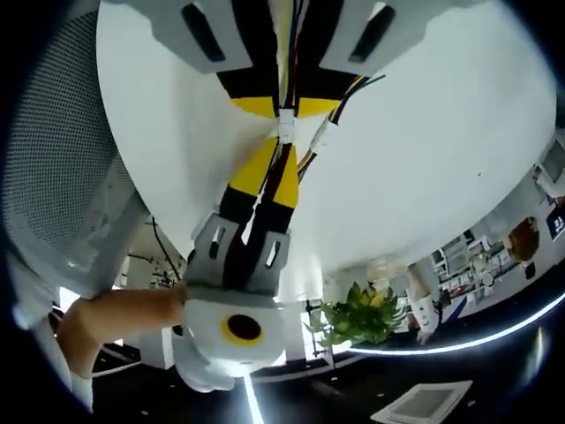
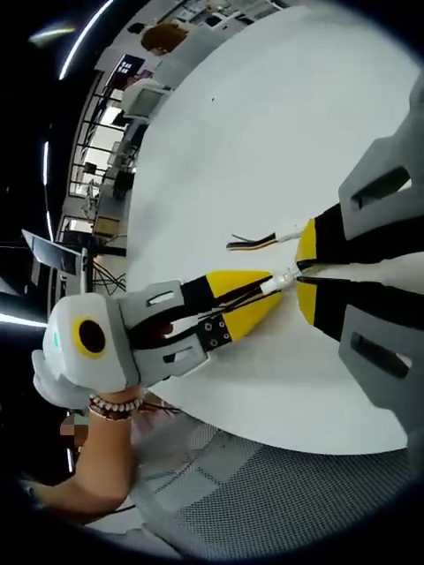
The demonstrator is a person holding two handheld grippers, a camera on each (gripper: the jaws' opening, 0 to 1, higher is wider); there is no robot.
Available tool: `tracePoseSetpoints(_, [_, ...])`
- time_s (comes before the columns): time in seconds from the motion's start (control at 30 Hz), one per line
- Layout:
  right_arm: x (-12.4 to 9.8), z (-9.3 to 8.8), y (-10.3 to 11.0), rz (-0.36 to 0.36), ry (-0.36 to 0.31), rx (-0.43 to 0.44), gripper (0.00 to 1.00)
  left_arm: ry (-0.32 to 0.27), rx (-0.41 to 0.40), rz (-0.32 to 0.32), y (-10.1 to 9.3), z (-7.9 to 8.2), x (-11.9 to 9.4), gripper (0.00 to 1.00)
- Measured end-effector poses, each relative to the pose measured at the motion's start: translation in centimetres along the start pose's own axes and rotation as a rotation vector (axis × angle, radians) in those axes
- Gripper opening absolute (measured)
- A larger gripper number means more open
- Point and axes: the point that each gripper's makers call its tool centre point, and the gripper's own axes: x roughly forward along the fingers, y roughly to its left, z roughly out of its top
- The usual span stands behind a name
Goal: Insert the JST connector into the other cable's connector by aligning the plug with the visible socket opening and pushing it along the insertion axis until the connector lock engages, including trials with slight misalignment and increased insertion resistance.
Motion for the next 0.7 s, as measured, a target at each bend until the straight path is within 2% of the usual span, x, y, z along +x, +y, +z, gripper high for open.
tracePoseSetpoints(0.4, [-0.4,-0.3,-0.7,-0.012,-0.039,0.05,0.02,-0.02,-0.023,0.025,0.3,0.5,0.2,0.0])
tracePoseSetpoints(0.5, [-0.2,-0.8,-1.1,-0.044,-0.01,0.037,0.03,-0.018,-0.034,0.039,0.6,0.5,0.2,0.0])
tracePoseSetpoints(0.7, [0.3,-1.6,-1.1,-0.055,0.024,0.046,0.03,0.024,-0.061,0.08,1.6,-0.7,-0.1,0.05])
